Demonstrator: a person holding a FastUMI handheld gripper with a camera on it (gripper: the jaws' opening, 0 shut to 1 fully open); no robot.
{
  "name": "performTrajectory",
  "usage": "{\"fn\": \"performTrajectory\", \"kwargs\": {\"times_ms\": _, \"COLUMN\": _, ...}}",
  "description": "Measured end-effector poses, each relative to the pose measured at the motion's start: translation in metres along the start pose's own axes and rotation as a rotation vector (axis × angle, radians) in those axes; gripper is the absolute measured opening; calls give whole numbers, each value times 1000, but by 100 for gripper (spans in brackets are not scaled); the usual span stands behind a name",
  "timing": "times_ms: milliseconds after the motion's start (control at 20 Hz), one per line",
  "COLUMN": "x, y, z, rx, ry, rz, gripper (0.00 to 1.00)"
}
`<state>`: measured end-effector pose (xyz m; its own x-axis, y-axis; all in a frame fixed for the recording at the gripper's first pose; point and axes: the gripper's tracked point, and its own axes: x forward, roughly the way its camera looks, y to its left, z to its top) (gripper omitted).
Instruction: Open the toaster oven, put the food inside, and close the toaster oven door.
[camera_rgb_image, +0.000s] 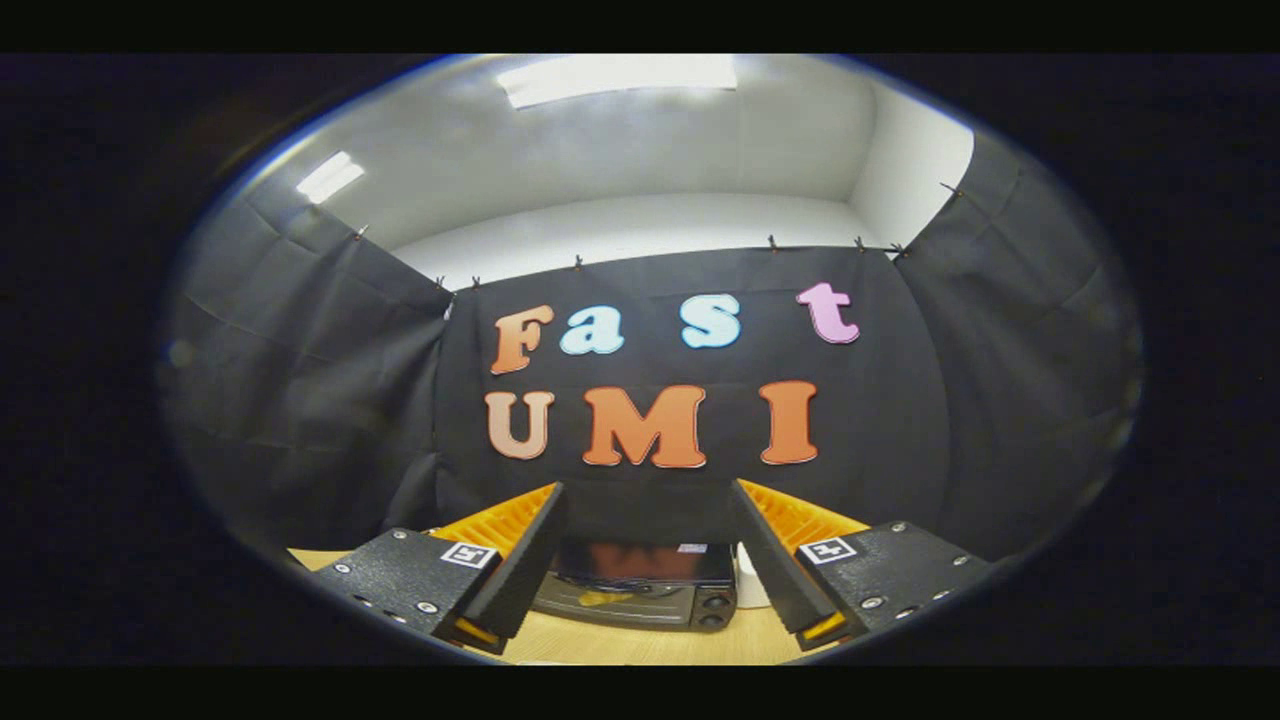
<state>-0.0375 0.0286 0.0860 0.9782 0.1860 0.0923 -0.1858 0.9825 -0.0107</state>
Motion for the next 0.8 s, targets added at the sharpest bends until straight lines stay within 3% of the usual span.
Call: {"fn": "performTrajectory", "kwargs": {"times_ms": 800, "x": -12, "y": 5, "z": 16, "rx": -43, "ry": -52, "rz": 2, "gripper": 95}}
